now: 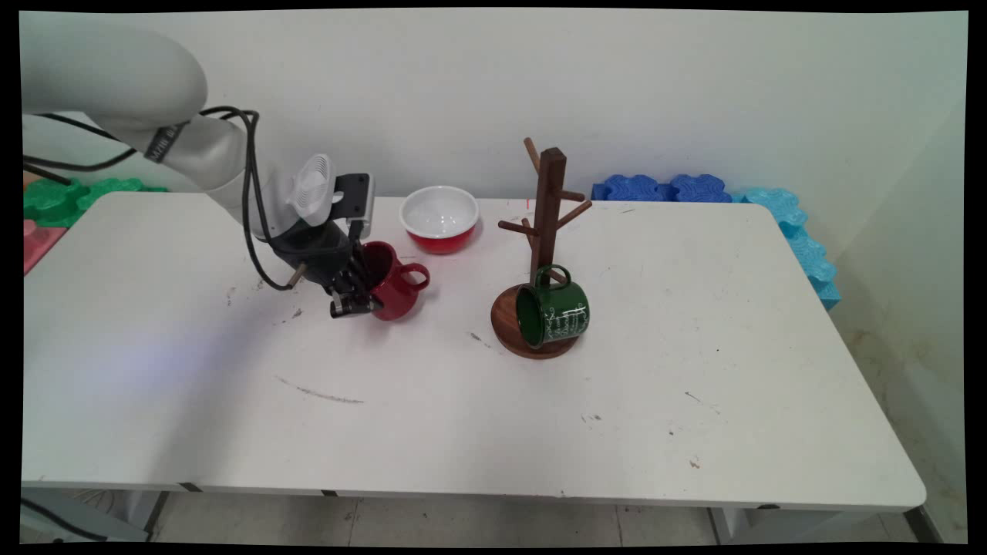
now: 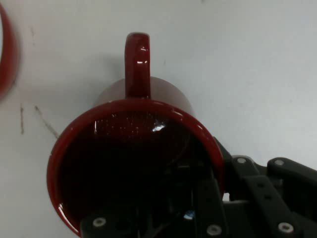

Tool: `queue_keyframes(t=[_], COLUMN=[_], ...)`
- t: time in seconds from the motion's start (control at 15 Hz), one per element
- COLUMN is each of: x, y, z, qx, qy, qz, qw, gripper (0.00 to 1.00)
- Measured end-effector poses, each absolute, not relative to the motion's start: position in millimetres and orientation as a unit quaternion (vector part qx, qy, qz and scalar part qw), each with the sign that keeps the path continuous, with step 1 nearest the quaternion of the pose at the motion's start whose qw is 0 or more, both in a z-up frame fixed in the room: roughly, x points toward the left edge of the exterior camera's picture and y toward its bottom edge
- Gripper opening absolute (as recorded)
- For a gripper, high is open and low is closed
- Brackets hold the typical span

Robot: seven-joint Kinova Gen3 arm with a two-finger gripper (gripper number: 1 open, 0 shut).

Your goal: Place the picked object on the table

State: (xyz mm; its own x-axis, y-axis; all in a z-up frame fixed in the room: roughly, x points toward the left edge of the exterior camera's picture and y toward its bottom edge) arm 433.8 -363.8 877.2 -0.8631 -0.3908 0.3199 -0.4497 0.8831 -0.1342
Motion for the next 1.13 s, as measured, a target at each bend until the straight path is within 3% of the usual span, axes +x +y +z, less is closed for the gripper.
queue_keyframes(t=[0.53,0.6,1.13], x=[430,430,428], y=[-373,-374,-381], z=[859,857,852], qx=[0.208,0.207,0.201], qy=[-0.964,-0.964,-0.965], qz=[0.103,0.103,0.108], qw=[0.129,0.128,0.126], gripper=[0.0,1.0,1.0])
